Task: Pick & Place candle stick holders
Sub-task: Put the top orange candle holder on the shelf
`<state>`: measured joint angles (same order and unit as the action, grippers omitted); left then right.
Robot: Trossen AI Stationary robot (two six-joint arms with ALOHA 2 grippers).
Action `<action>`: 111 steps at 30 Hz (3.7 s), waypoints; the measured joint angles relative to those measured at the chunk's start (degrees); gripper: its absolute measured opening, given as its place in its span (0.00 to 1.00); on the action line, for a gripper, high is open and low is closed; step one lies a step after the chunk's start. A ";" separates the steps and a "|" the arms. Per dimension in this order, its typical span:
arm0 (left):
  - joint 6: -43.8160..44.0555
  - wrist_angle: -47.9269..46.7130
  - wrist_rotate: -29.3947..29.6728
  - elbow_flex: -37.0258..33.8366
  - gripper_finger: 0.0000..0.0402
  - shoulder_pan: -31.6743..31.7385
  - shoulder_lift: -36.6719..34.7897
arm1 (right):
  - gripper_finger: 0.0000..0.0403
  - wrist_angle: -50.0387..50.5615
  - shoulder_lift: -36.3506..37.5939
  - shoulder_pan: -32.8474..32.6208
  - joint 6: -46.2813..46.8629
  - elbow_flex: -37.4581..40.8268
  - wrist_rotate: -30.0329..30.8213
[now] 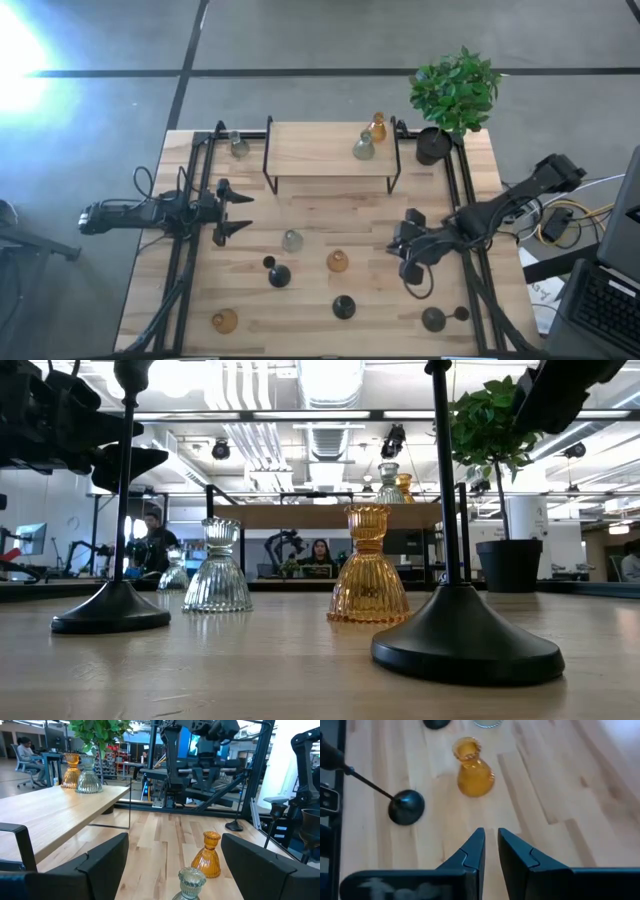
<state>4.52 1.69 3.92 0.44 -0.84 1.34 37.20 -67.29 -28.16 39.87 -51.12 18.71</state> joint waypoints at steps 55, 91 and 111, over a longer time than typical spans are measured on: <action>0.00 -0.01 0.00 -0.02 0.81 0.00 0.00 | 0.56 -56.56 -32.32 11.34 -22.77 6.89 -9.75; 0.00 -0.02 0.00 -0.01 0.81 0.00 1.01 | 0.34 -59.36 -38.66 13.97 -23.60 0.85 -14.66; 0.00 -0.02 -0.02 0.00 0.81 0.00 2.28 | 0.34 -28.50 -2.87 26.42 -19.53 1.34 8.28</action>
<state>4.51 1.67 3.90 0.45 -0.84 3.62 8.70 -70.16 -1.74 20.33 -49.79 26.99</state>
